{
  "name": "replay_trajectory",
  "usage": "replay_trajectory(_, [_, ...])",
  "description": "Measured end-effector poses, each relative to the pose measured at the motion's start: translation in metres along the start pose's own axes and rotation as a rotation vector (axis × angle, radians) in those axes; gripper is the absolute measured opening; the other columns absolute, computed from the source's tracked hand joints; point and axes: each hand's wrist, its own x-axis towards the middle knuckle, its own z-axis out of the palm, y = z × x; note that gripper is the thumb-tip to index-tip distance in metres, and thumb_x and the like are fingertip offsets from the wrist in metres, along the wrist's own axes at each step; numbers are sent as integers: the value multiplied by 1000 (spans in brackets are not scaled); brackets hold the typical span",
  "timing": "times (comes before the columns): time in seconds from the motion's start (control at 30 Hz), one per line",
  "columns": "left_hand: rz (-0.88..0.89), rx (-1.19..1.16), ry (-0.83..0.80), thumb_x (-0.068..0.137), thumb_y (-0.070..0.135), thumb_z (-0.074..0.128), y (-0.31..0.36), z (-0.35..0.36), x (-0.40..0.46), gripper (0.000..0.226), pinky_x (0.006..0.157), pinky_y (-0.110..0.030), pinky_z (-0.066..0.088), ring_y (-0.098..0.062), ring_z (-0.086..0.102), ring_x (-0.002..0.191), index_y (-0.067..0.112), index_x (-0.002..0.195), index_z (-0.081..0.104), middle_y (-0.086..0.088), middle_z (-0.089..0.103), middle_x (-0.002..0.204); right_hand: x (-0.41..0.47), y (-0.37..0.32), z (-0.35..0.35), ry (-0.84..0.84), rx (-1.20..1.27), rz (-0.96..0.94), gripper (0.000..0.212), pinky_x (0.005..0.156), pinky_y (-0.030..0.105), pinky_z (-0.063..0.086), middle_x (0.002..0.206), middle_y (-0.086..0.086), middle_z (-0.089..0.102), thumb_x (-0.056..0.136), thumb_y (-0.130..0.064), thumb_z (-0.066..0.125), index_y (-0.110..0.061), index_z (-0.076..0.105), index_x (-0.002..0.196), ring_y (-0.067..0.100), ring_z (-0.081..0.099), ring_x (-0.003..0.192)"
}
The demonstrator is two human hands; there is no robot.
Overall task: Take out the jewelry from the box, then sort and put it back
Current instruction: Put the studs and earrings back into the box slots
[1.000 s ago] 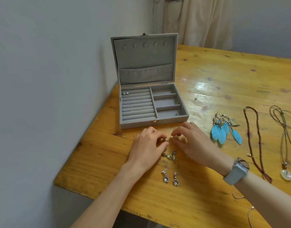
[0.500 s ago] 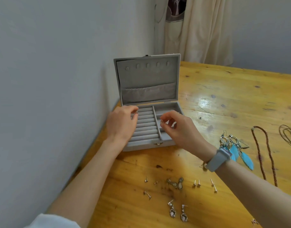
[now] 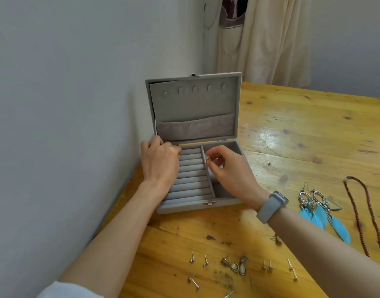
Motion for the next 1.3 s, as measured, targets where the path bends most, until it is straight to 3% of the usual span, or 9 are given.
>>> replay_trajectory(0.17, [27,29,19,93,20,49,0,2,1,26,83,-36,25,-20,39,104,27,112,64,3,59,108,16,-4,7,40,-25,-5,21,79,26,44,94,-1,57,87,-16,58,-10,57,107,12,51,85])
replay_trajectory(0.33, [84,55,69,88,15,52,-3,2,-8,28,78,-35,19,-25,44,103,18,113,64,-1,64,108,29,-7,17,23,-108,-57,22,81,27,44,99,7,63,86,-16,59,-8,60,106,17,53,89])
replay_trajectory(0.53, [104,31,171,75,9,67,-5,5,-19,24,74,-38,32,-28,54,93,11,98,70,-6,68,95,37,-10,26,-1,-140,-74,20,82,29,45,100,8,64,87,-16,58,-9,60,105,17,54,91])
replay_trajectory(0.73, [83,44,190,73,10,68,-7,8,-22,22,74,-40,37,-28,54,96,12,94,71,-7,65,97,42,-10,36,-44,-178,-87,20,80,29,44,97,8,64,87,-15,57,-9,61,105,19,55,91])
replay_trajectory(0.93, [36,79,210,69,11,71,-6,7,-23,17,77,-40,26,-29,46,106,14,86,73,-8,64,109,45,-6,42,-48,-266,-144,19,78,27,40,100,8,62,86,-16,58,-8,61,104,21,52,96])
replay_trajectory(1.1, [16,99,204,72,13,68,-7,9,-25,13,89,-46,23,-31,31,122,14,84,73,-8,53,130,45,-5,44,-43,-279,-137,21,83,38,45,101,10,60,85,-18,60,-8,62,104,26,51,98])
replay_trajectory(1.3, [4,62,149,71,12,69,-7,12,-24,10,98,-57,27,-37,31,131,13,81,73,-9,47,137,45,-4,43,-37,-234,-106,26,80,31,41,96,5,63,83,-21,62,-11,60,107,21,51,96])
